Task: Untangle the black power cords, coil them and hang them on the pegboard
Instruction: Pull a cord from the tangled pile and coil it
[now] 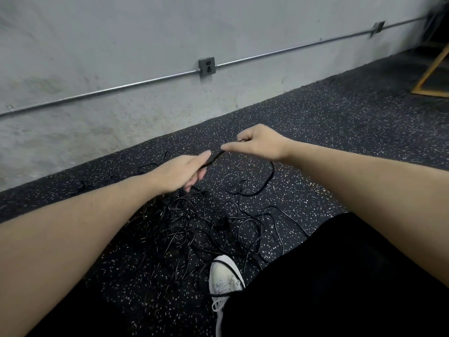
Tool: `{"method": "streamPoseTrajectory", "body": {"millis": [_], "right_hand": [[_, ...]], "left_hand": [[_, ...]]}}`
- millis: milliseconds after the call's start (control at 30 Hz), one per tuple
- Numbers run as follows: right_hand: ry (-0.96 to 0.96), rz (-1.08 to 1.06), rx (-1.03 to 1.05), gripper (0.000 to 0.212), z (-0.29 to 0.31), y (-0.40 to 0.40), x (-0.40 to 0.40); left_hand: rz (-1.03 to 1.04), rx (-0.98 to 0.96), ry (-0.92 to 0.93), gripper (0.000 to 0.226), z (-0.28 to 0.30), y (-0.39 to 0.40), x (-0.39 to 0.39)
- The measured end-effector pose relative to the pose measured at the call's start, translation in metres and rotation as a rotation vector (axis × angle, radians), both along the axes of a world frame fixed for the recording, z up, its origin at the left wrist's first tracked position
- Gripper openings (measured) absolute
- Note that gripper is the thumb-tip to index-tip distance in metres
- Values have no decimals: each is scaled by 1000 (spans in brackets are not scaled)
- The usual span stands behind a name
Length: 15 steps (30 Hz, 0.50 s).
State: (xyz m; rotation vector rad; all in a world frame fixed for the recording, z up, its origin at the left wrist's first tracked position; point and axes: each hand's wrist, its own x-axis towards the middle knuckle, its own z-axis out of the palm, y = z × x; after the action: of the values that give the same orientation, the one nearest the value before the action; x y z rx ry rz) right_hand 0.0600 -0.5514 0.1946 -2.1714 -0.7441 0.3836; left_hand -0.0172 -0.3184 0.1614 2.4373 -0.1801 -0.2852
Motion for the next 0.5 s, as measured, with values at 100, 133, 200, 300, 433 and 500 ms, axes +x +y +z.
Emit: {"method": "streamPoseTrajectory", "body": {"millis": [100,133,200,300,433,500], "right_hand": [[52,-104,109,55,-5,-19,8],[60,-117,92,56,-7,-24,9],[61,-126,-37,54,-14,-30,12],[51,-92,-267,29,-24,-31,14],[105,-15,-330,33,-24,-21,10],[126,65,-303,35,-18,-9,0]], "left_hand": [[-10,186,3,51,-18,27,-1],[-4,205,15,42,-22,34,0],[4,200,35,35,-26,42,0],[4,227,-29,31,-21,39,1],[43,77,-84,22,-2,9,9],[68,-12,-41,30,5,-9,12]]}}
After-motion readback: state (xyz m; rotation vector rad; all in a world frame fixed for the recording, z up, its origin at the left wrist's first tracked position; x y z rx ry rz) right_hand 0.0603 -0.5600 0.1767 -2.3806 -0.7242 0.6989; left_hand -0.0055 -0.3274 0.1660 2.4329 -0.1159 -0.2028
